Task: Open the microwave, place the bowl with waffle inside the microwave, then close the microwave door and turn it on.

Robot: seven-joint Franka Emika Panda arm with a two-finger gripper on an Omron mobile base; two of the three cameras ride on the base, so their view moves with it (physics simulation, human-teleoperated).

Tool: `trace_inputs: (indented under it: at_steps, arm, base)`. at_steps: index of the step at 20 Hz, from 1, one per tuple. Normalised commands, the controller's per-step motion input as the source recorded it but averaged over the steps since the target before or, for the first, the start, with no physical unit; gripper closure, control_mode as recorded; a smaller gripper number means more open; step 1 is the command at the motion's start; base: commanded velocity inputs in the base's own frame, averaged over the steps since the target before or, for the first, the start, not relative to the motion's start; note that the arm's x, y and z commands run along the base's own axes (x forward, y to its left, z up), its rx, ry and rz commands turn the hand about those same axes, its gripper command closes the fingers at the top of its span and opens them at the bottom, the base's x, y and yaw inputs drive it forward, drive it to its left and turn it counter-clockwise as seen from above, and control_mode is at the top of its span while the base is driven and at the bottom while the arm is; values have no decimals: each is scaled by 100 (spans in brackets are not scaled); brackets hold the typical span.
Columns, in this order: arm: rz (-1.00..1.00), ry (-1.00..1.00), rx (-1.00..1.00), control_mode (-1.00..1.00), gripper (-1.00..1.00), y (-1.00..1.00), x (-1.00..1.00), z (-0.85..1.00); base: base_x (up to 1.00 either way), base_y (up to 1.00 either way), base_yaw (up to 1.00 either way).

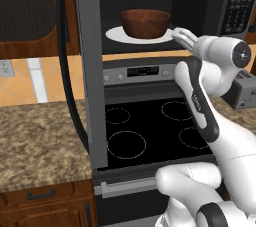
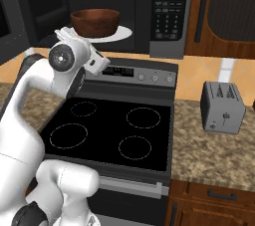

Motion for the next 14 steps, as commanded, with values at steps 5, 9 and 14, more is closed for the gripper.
trace_inputs:
  at_steps: [5,9,14]
  arm:
    - [-15,-12,-43,-100,-100,0,-13,-18]
    - [-21,-11,-44,-100,-100,7,-2,-31]
    - [-32,-13,-40,-100,-100,27,-25,-26]
  base:
    - [0,0,0]
    - [0,0,0]
    - [0,0,0]
